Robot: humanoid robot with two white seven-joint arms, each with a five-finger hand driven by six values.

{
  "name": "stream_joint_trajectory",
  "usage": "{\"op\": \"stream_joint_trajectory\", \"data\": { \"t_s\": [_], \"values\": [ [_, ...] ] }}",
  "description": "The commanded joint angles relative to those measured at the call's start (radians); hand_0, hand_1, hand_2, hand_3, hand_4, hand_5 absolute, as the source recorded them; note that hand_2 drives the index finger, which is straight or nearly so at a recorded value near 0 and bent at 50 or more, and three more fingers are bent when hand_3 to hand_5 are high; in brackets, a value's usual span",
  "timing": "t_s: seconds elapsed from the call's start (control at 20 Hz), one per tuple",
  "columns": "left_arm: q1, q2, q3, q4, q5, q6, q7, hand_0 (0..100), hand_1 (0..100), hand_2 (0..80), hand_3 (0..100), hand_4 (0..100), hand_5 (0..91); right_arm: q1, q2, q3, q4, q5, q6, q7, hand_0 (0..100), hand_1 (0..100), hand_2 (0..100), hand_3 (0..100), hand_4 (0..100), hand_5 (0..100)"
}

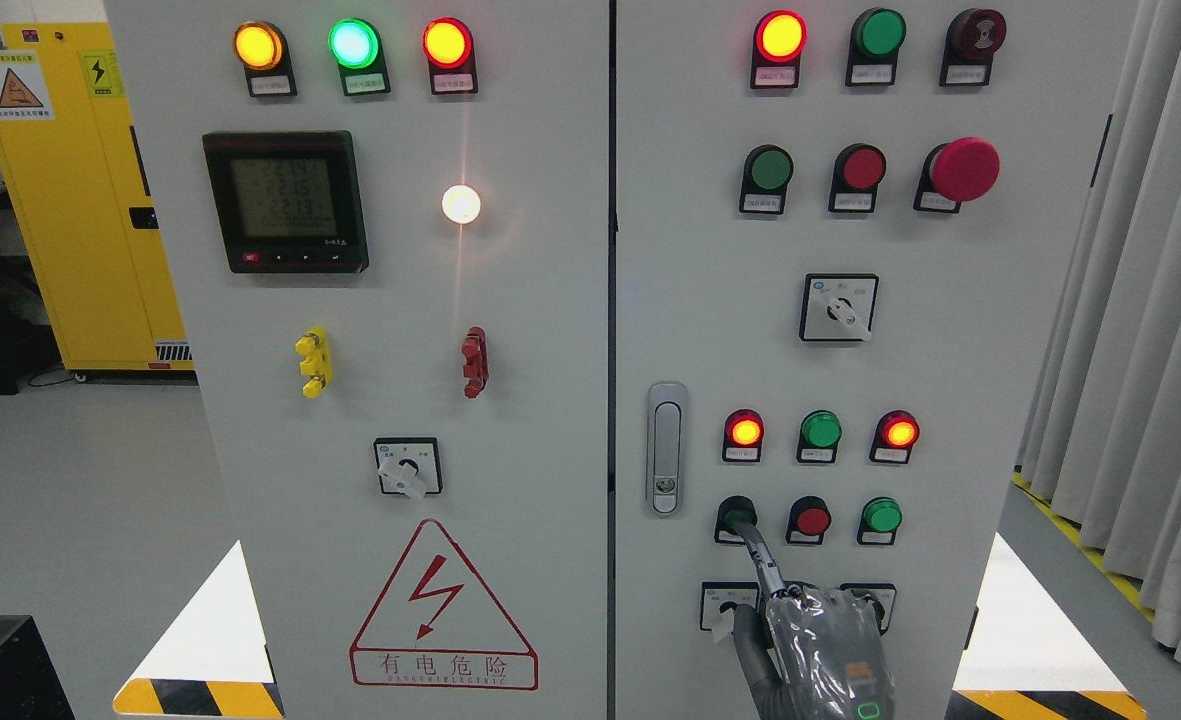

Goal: Press green start button
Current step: 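Withdraw the right hand downward away from the button panel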

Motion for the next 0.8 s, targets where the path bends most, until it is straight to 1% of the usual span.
{"op": "stream_joint_trajectory", "data": {
  "t_s": [0.0, 0.15, 0.2, 0.25, 0.35, 0.4, 0.45, 0.5, 0.55, 0.6, 0.65, 0.7, 0.75],
  "values": [
    [0.000, 0.001, -0.001, 0.000, 0.000, 0.000, -0.001, 12, 56, 0.0, 0, 0, 0.0, 0.029, -0.002, 0.005, -0.063, -0.021, -0.015, -0.035, 87, 96, 0, 90, 94, 100],
    [0.000, 0.001, 0.001, 0.000, 0.000, 0.000, -0.001, 12, 56, 0.0, 0, 0, 0.0, 0.034, 0.001, 0.005, -0.089, -0.025, -0.053, -0.039, 88, 95, 0, 90, 94, 100],
    [0.000, 0.001, -0.001, 0.000, 0.000, 0.000, -0.001, 12, 56, 0.0, 0, 0, 0.0, 0.040, 0.003, 0.005, -0.098, -0.051, -0.070, -0.044, 88, 95, 0, 90, 93, 100],
    [0.000, 0.001, 0.001, 0.000, 0.000, 0.000, -0.001, 12, 56, 0.0, 0, 0, 0.0, 0.046, 0.003, 0.014, -0.104, -0.107, -0.093, -0.044, 88, 95, 0, 90, 93, 100],
    [0.000, -0.001, -0.001, 0.000, 0.000, 0.000, 0.001, 12, 56, 0.0, 0, 0, 0.0, 0.066, -0.002, 0.060, -0.119, -0.288, -0.136, -0.030, 91, 95, 0, 87, 93, 100],
    [0.000, 0.001, 0.001, 0.000, 0.000, 0.000, -0.001, 12, 56, 0.0, 0, 0, 0.0, 0.078, -0.005, 0.086, -0.130, -0.377, -0.139, -0.027, 96, 96, 0, 86, 92, 100],
    [0.000, -0.001, 0.001, 0.000, 0.000, 0.000, -0.001, 12, 56, 0.0, 0, 0, 0.0, 0.091, -0.005, 0.110, -0.142, -0.460, -0.138, -0.009, 100, 96, 4, 83, 89, 94],
    [0.000, 0.001, -0.001, 0.000, -0.001, 0.000, -0.001, 12, 56, 0.0, 0, 0, 0.0, 0.103, -0.007, 0.124, -0.152, -0.531, -0.138, 0.016, 100, 97, 5, 79, 88, 92],
    [0.000, -0.001, 0.001, 0.000, 0.000, 0.000, -0.001, 12, 56, 0.0, 0, 0, 0.0, 0.114, -0.007, 0.130, -0.156, -0.588, -0.138, 0.037, 100, 96, 5, 75, 83, 86],
    [0.000, -0.001, 0.001, 0.000, 0.000, 0.000, -0.001, 12, 56, 0.0, 0, 0, 0.0, 0.121, -0.007, 0.130, -0.156, -0.638, -0.139, 0.053, 93, 91, 5, 63, 73, 78],
    [0.000, -0.001, 0.001, 0.000, -0.001, 0.000, -0.001, 12, 56, 0.0, 0, 0, 0.0, 0.126, -0.008, 0.132, -0.158, -0.683, -0.139, 0.063, 91, 87, 5, 56, 68, 73],
    [0.000, -0.001, 0.001, 0.000, 0.000, 0.000, -0.001, 12, 56, 0.0, 0, 0, 0.0, 0.129, -0.008, 0.132, -0.158, -0.726, -0.141, 0.070, 90, 84, 2, 42, 50, 59],
    [0.000, -0.001, 0.001, 0.000, -0.001, 0.000, -0.001, 12, 56, 0.0, 0, 0, 0.0, 0.131, -0.008, 0.132, -0.159, -0.770, -0.141, 0.074, 90, 84, 0, 38, 45, 53]
  ]
}}
